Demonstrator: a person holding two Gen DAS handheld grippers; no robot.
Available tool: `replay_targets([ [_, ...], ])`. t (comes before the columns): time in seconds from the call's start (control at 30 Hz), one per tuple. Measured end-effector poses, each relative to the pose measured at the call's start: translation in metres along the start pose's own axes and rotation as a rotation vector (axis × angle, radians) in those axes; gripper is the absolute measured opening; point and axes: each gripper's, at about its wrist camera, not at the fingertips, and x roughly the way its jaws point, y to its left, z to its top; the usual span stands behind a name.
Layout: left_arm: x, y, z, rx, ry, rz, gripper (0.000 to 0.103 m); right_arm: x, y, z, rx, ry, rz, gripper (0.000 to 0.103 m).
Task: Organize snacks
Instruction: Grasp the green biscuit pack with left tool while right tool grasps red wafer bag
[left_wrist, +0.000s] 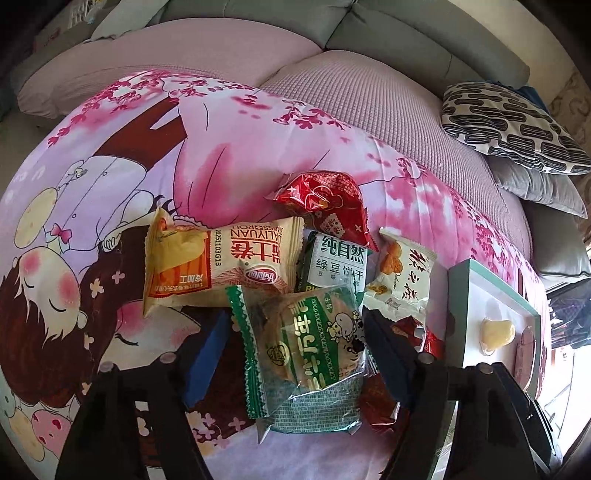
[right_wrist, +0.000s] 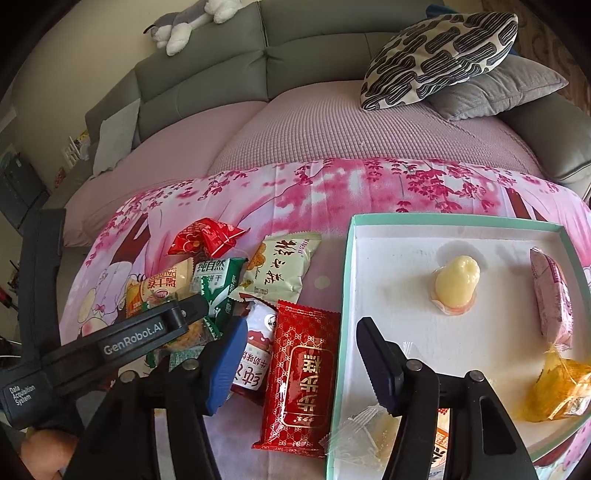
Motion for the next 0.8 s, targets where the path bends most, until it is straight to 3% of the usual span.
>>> replay_targets([
  [0.03, 0.001, 0.001, -0.001, -0.003, 0.006, -0.011, 0.066, 0.0, 0.002, -0.001, -0.007, 0.002, 0.002, 0.063],
  [0.13, 0.001, 0.001, -0.003, -0.005, 0.018, -0.018, 0.061, 0.001, 0.008, -0.002, -0.03, 0.006, 0.01, 0.061],
  [0.8, -0.018, 0.051, -0.016, -0.17, 0.042, -0.063, 0.057, 0.027, 0.039, -0.02, -0.118, 0.098, 0.081, 0.057],
])
